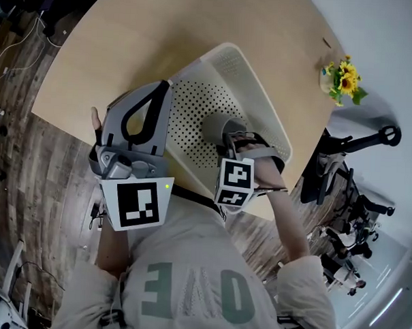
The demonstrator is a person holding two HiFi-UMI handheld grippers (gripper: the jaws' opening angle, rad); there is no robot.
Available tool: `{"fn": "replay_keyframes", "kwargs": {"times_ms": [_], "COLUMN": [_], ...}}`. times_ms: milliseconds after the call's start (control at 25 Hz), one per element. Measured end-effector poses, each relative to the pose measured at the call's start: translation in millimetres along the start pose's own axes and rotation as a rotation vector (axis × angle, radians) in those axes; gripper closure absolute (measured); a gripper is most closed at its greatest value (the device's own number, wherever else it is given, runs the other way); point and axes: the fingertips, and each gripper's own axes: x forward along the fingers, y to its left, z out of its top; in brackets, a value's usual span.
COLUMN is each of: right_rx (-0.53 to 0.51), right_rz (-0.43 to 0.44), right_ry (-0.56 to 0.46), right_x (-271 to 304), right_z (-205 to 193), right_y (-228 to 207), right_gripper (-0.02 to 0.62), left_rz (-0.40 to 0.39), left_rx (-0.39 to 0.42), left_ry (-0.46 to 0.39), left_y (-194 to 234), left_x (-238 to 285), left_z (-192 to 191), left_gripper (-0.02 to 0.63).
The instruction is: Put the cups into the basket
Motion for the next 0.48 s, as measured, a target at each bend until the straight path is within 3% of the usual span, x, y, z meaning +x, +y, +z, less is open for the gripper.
{"fn": "replay_keyframes", "kwargs": {"times_ms": [320,480], "right_rx": [0.057,0.119], "right_rz": [0.0,-0.043], "right_ry": [-0.043,-0.079], "right_x": [-1.8,-5.3], "right_z": [4.2,7.3], "right_y": [-2.6,-9.0], "right_gripper": [0.534,0.52], "left_rz": [-0.017,-0.023], "left_rx": [-0.014,-0.014], "left_ry": [0.0,-0.004], "left_y": [-9.9,-11.9], "left_x": [1.5,2.9], "left_z": [2.1,3.4], "left_gripper": [0.598,0.598]}}
